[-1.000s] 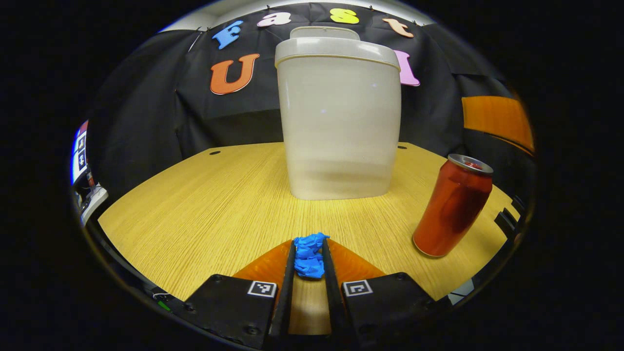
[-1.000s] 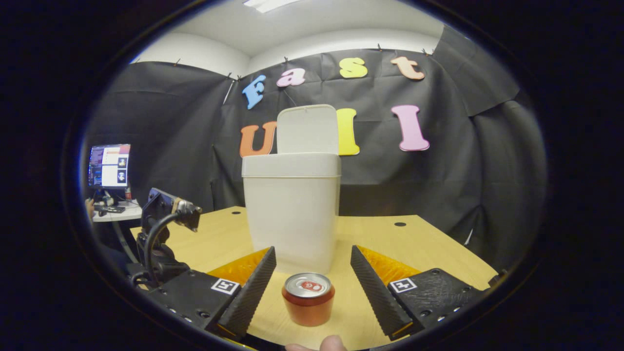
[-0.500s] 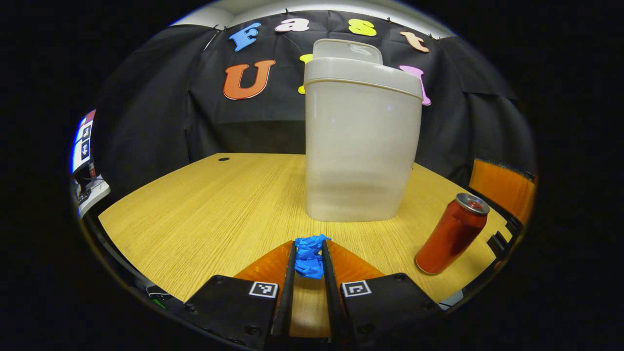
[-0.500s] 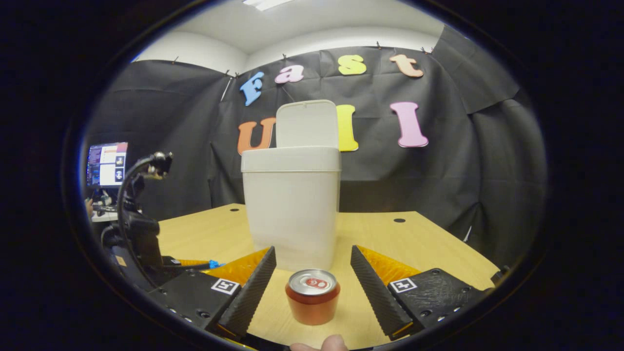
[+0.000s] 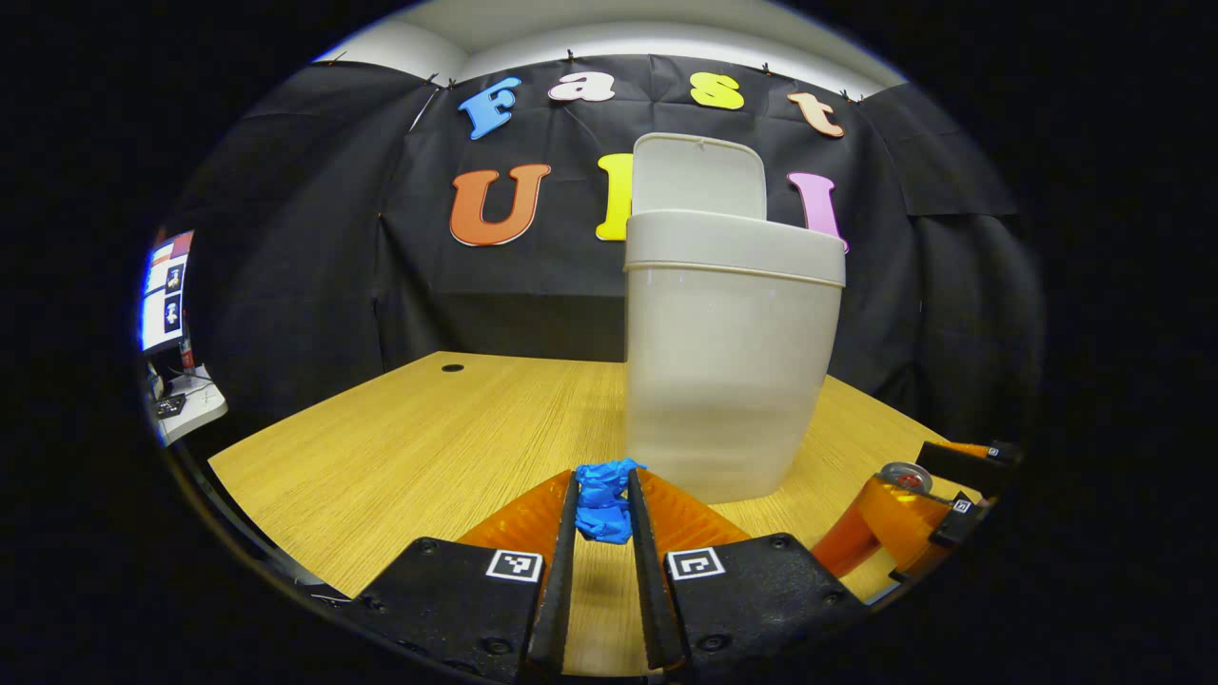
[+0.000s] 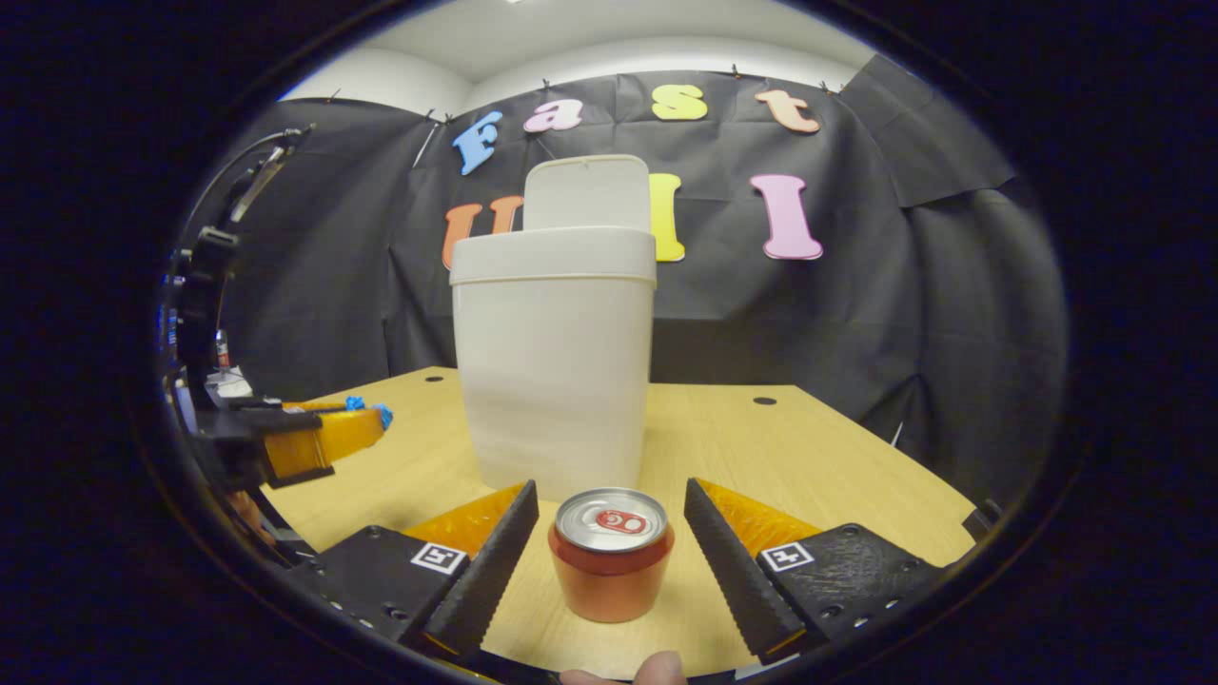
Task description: Press the lid of the desktop garbage bin to open it, pick up the crumpled paper on the desktop and throw it into the bin, then pick up the pop can on the desktop and drop it into the bin, and finally close the garbage bin lid.
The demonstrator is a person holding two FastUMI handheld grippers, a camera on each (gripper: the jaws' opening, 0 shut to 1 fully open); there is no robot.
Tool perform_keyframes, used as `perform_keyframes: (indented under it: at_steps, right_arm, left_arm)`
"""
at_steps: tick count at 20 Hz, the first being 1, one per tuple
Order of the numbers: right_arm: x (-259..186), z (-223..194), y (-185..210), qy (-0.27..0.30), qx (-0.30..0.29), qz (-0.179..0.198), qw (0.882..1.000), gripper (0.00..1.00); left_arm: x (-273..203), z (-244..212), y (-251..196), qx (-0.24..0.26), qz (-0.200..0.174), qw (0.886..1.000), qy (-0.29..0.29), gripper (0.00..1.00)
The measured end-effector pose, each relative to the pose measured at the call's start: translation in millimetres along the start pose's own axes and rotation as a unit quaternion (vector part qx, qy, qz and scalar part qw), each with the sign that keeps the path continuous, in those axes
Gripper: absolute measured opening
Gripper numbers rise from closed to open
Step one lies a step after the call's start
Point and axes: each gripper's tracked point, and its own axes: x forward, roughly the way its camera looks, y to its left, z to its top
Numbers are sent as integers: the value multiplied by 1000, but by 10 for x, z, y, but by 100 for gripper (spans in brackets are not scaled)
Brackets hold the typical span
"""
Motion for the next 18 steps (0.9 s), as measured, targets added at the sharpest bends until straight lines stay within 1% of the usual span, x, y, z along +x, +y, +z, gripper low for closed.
perform_keyframes:
  at_steps: [1,2,6,12,15,18]
  right_arm:
    - [16,-54,-11,9,6,-2,1000,94]
    - [38,-125,-20,19,10,-3,1000,96]
    - [143,-389,-48,58,27,-3,998,96]
    - [201,-622,-24,88,16,-2,996,96]
    - [206,-788,-38,106,19,-4,994,96]
    - [207,-835,-54,117,23,-4,993,96]
  left_arm:
    - [-8,63,13,0,1,1000,-7,34]
    - [-6,112,35,-1,2,1000,-12,34]
    - [-51,275,85,-4,5,1000,-30,34]
    - [-78,499,70,-3,4,999,-50,34]
    - [-107,647,51,2,3,998,-68,34]
    - [-108,726,61,4,6,997,-73,34]
